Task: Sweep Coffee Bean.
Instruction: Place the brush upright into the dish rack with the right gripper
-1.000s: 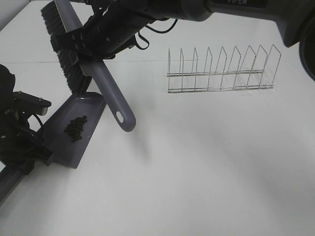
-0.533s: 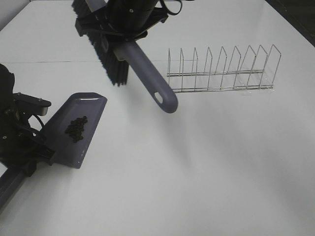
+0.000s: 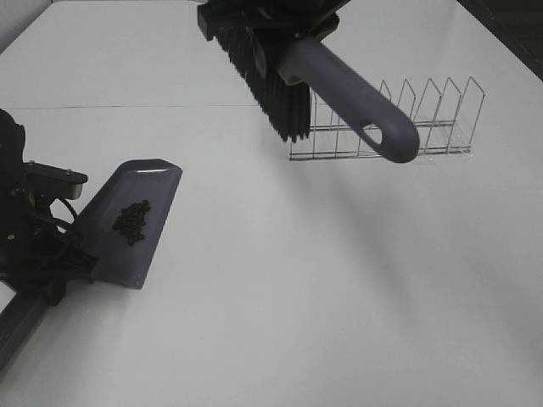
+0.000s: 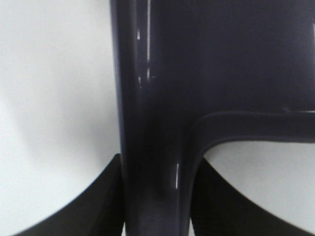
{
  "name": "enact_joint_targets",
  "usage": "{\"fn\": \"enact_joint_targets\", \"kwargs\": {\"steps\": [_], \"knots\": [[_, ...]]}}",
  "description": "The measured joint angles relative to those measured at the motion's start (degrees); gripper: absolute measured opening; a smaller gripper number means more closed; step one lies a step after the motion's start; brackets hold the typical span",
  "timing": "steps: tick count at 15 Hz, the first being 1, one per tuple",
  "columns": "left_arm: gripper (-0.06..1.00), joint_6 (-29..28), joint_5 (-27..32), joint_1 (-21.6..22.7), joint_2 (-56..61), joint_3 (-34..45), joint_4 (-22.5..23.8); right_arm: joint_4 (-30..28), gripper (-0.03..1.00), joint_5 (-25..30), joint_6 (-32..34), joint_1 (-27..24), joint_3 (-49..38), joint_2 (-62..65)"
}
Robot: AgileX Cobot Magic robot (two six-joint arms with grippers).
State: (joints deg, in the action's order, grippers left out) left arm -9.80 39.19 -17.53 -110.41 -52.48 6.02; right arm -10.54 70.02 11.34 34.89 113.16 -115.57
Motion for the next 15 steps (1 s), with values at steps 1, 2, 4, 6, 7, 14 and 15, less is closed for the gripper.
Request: {"fn": "enact_joint_targets", "kwargs": {"steps": [1, 2, 4, 6, 7, 14, 15], "knots": [[0.34, 0.00, 0.11, 0.00, 0.00, 0.00, -0.34, 0.46, 0.35, 0.11, 0.00, -1.26, 0.00, 1.26], [0.34, -0.06, 0.17, 0.00, 0.00, 0.00, -0.63, 0.97, 0.35, 0.11, 0.06, -2.69, -0.34, 2.86], [0.34, -0.06, 0.23, 0.00, 0.52, 0.00, -0.97, 1.15, 0.35, 0.11, 0.06, -5.16, -3.15, 6.59], [0.34, -0.74, 0.63, 0.00, 4.24, 0.00, -1.15, 1.26, 0.35, 0.06, 0.74, -8.71, -13.29, 13.24], [0.34, -1.38, 0.63, 0.00, 4.98, 0.00, -1.15, 1.26, 0.35, 0.06, 1.20, -9.22, -15.24, 14.15], [0.34, -5.61, -2.01, 0.00, 5.84, 0.00, -3.84, -0.34, 0.35, -5.39, 11.23, -12.61, -46.41, 25.38], [0.34, -5.56, -1.95, 0.00, 5.84, 0.00, -4.01, -0.52, 0.35, -5.67, 12.03, -12.61, -47.56, 25.50]]}}
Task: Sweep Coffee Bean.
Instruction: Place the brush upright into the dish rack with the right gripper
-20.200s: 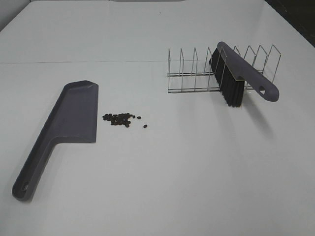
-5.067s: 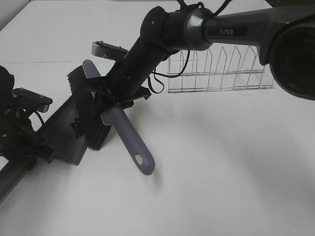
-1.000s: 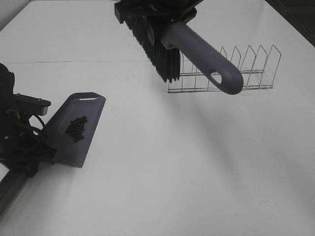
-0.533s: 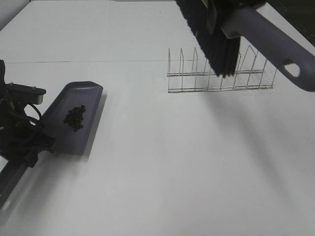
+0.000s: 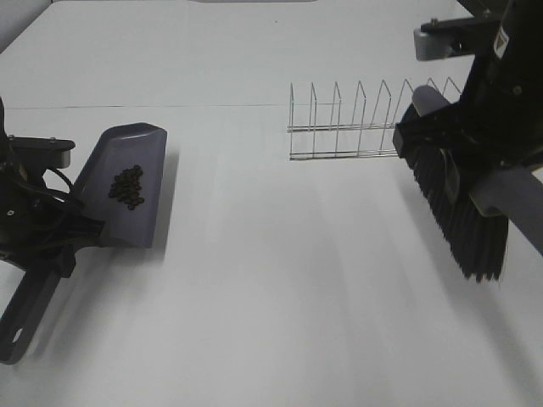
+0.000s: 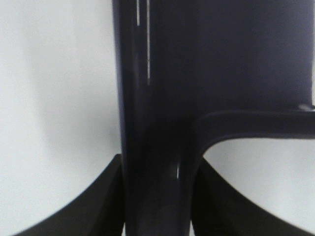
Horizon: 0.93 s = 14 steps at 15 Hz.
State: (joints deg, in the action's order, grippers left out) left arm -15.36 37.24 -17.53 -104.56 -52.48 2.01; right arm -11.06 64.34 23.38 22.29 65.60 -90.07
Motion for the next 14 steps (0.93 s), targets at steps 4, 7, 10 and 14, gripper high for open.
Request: {"fn": "enact_joint_targets", "kwargs": {"steps": [4, 7, 10, 14], "knots": [[0.34, 0.40, 0.00, 0.00, 0.00, 0.00, -0.46, -3.15, 0.35, -5.10, 9.11, -0.17, -4.81, -0.52], [0.34, 0.63, 0.00, 0.00, 0.00, 0.00, -0.52, -4.13, 0.35, -3.67, 9.68, -3.55, -2.75, -5.79], [0.34, 0.80, 0.00, 0.00, 0.00, 0.00, -0.46, -2.58, 0.35, -0.29, 1.43, -4.87, 5.27, -13.41], [0.34, 0.80, 0.00, 0.00, 0.00, 0.00, -0.46, -1.72, 0.35, 1.38, -0.52, -4.87, 14.32, -22.80]]}}
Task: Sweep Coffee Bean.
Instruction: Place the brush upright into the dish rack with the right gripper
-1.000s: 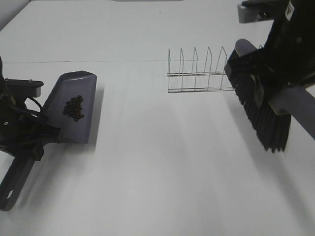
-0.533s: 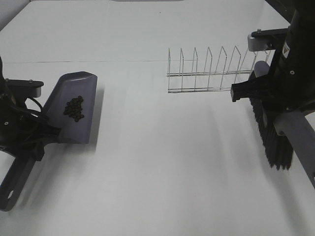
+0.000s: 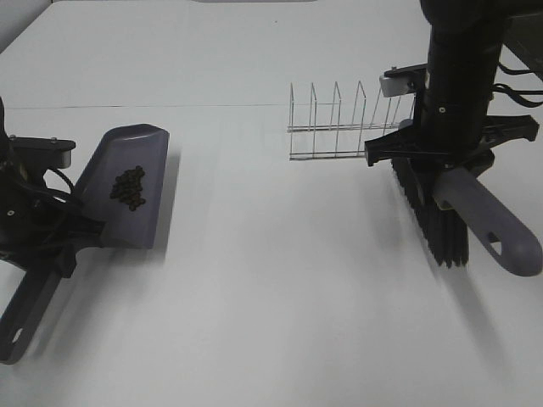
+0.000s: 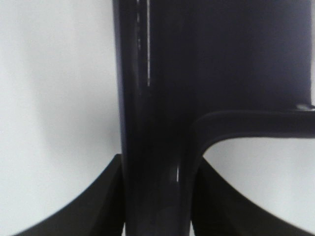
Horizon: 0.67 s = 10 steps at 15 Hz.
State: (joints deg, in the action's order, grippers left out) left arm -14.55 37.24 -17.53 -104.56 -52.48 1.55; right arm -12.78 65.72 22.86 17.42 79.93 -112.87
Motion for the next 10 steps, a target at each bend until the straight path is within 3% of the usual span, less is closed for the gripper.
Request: {"fn": "enact_joint_targets", "kwargs": {"steps": [6, 10], "knots": [[0.34, 0.00, 0.00, 0.00, 0.00, 0.00, 0.00, 6.13, 0.35, 0.69, -2.69, 0.00, 12.43, -9.05], [0.34, 0.00, 0.23, 0.00, 0.00, 0.00, 0.00, 7.85, 0.35, 4.70, -2.92, 0.00, 21.66, -14.90]]}}
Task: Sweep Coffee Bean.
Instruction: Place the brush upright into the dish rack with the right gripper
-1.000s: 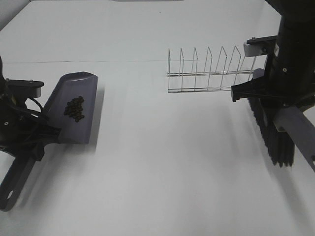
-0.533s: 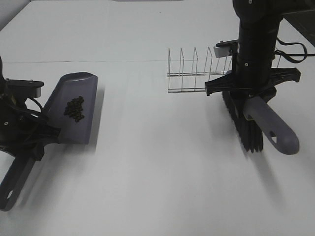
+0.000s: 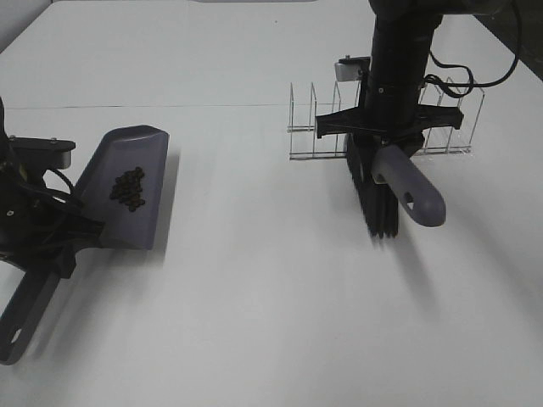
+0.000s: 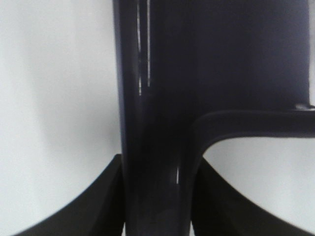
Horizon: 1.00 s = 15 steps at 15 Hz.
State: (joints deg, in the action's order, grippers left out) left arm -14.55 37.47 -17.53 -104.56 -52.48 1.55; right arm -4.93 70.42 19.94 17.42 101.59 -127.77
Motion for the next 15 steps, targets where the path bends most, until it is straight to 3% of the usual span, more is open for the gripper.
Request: {"fn": "enact_joint_targets", "kwargs": {"steps": [8, 15], "knots": [[0.34, 0.00, 0.80, 0.00, 0.00, 0.00, 0.00, 1.49, 0.35, -0.11, -0.06, 0.00, 6.88, -4.53], [0.34, 0.00, 4.01, 0.00, 0.00, -0.06, 0.52, -4.76, 0.35, 0.52, -0.17, 0.00, 23.09, -12.83]]}}
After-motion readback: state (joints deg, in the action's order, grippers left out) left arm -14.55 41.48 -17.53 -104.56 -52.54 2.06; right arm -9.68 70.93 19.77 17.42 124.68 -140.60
